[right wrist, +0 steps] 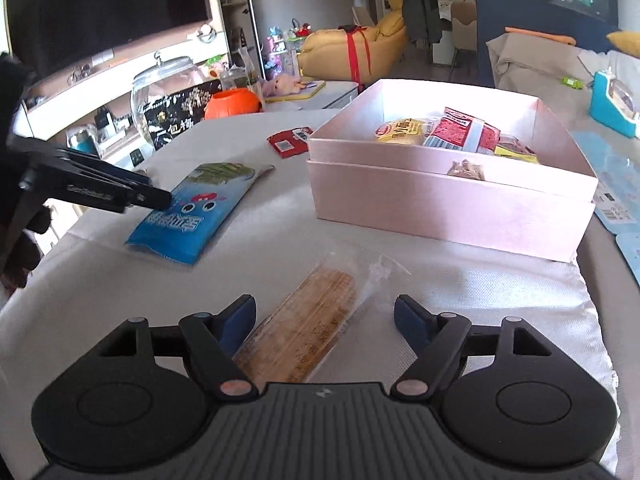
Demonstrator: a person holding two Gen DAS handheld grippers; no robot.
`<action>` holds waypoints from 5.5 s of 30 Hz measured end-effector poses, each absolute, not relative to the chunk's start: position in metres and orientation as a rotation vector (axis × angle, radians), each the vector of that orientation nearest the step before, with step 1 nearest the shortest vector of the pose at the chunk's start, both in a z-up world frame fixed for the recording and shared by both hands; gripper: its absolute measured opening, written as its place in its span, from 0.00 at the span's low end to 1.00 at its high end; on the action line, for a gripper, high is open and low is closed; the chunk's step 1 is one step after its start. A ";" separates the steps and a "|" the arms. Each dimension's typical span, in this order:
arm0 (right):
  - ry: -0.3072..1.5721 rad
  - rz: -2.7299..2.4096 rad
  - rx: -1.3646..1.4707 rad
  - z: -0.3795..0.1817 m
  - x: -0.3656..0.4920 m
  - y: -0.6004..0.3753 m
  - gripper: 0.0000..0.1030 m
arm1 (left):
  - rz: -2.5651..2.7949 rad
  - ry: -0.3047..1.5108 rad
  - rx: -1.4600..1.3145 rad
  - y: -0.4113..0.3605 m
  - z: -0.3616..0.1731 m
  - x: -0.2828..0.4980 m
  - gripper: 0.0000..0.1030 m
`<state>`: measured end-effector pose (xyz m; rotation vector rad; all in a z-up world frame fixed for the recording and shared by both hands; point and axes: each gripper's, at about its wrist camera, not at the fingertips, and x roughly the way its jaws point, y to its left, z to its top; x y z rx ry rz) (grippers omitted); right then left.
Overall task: Organize snacks
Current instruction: 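Grasp the clear bread-stick packet with the right tool while the left reaches the blue packet, then grasp the blue seaweed-snack bag with the left tool while the right holds the bread-stick packet, then lift the blue bag with the left tool while the right lifts the bread-stick packet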
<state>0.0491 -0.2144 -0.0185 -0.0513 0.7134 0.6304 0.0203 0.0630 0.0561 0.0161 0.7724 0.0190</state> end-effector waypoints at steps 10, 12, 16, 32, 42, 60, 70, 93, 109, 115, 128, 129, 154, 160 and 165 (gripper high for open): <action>0.721 0.629 0.004 -0.019 0.054 -0.217 0.75 | -0.072 0.876 0.122 0.000 0.025 0.056 0.74; 0.721 0.631 0.006 -0.020 0.054 -0.216 0.76 | -0.088 0.883 0.094 0.000 0.024 0.059 0.81; 0.721 0.632 0.006 -0.020 0.053 -0.216 0.76 | -0.095 0.883 0.083 0.001 0.022 0.057 0.81; 0.721 0.631 0.002 -0.021 0.052 -0.214 0.78 | 0.000 0.869 0.072 0.036 0.025 0.048 0.84; 0.721 0.632 0.001 -0.021 0.052 -0.214 0.79 | 0.079 0.817 -0.074 0.061 0.042 0.066 0.82; 0.721 0.633 -0.002 -0.021 0.052 -0.213 0.81 | 0.072 0.893 -0.025 0.063 0.015 0.131 0.88; 0.721 0.632 -0.003 -0.021 0.052 -0.212 0.81 | -0.037 0.835 -0.017 0.053 0.054 0.094 0.87; 0.713 0.584 -0.180 -0.022 0.044 -0.194 0.86 | -0.060 0.921 0.034 0.038 0.015 0.089 0.89; 0.723 0.625 -0.166 -0.024 0.053 -0.195 0.94 | -0.120 0.961 -0.060 0.048 0.016 0.136 0.95; 0.724 0.626 -0.164 -0.024 0.052 -0.196 0.94 | -0.120 0.932 0.027 0.039 0.014 0.124 0.93; 0.754 0.629 -0.075 -0.006 0.058 -0.209 0.44 | -0.198 0.614 -0.094 0.034 0.100 -0.010 0.93; 0.745 0.634 -0.069 0.000 0.057 -0.210 0.39 | -0.196 0.581 -0.104 0.035 0.109 -0.019 0.93; 0.698 0.595 -0.067 0.020 0.042 -0.230 0.59 | -0.163 0.605 -0.026 -0.002 0.069 -0.020 0.18; 0.779 0.562 -0.096 -0.008 0.058 -0.213 0.59 | -0.218 0.663 0.044 -0.017 0.064 -0.007 0.22; 0.776 0.542 -0.094 -0.012 0.058 -0.222 0.59 | -0.286 0.756 0.202 -0.046 0.045 -0.005 0.24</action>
